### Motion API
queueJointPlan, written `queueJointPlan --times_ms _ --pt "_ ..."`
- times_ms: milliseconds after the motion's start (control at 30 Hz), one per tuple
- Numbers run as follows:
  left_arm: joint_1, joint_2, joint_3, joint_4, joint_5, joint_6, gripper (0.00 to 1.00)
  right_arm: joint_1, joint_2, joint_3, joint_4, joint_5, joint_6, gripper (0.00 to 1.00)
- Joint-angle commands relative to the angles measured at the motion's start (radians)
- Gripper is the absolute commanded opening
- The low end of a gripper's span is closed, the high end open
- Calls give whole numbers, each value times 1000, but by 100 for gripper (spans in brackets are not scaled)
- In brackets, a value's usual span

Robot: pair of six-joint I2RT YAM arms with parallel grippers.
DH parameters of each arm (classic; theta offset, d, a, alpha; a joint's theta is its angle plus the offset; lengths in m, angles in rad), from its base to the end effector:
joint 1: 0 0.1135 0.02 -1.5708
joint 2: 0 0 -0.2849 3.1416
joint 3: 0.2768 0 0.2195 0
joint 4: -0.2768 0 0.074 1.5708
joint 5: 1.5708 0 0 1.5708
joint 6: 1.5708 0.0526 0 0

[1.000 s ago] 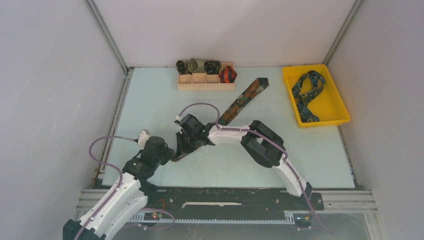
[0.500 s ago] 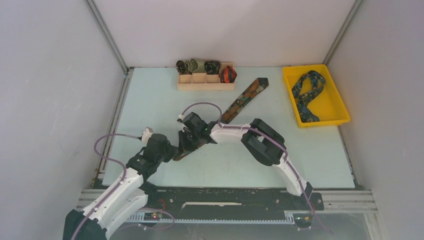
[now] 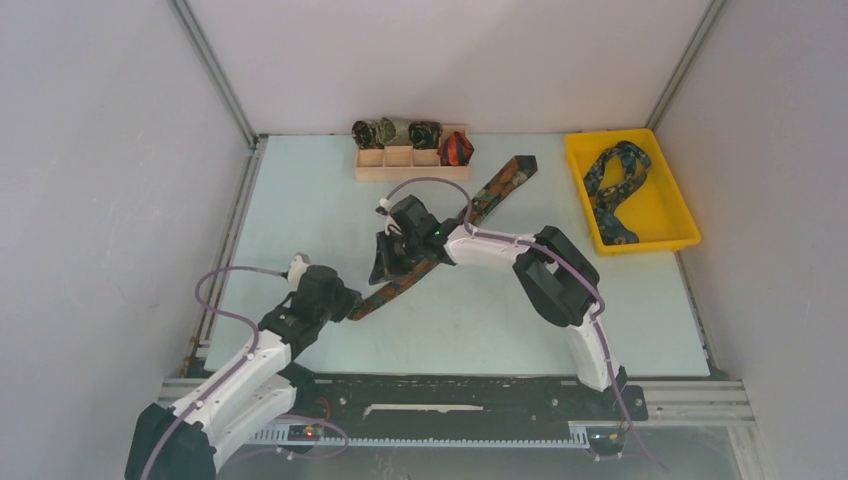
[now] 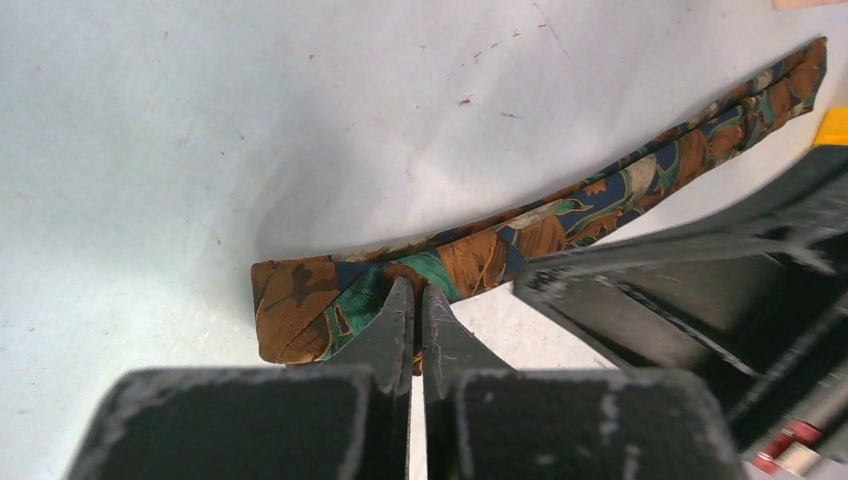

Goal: Roll the ties
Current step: Roll the tie at the center of the board.

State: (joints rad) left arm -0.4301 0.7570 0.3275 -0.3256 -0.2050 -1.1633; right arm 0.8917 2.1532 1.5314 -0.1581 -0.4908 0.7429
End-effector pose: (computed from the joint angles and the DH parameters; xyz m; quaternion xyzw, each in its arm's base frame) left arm 0.1147 -0.0408 0.1898 -0.3652 0.8379 -0.2165 0.3430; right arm 0.2752 0.3804 0.1925 -0.1599 0.8857 0.4259 0.0922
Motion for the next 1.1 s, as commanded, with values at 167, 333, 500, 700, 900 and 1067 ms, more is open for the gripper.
queueJointPlan --times_ms 167,333,500,700,900,1067 --pt "-7 102 -64 193 39 -48 0 -42 -77 -70 15 -4 -34 0" --pt "-7 127 -92 266 41 -65 0 -41 -63 -72 26 -15 -34 0" --pt "-7 111 -124 315 40 -73 17 -38 -61 -73 30 -28 -43 0" --pt "-7 46 -171 320 20 -81 39 -29 -62 -82 39 -55 -59 0" --pt "-7 -32 -224 320 -1 -105 20 -7 -51 -82 48 -70 -62 8" --pt "-7 -81 -246 320 -11 -104 0 12 -20 -59 46 -72 -53 13"
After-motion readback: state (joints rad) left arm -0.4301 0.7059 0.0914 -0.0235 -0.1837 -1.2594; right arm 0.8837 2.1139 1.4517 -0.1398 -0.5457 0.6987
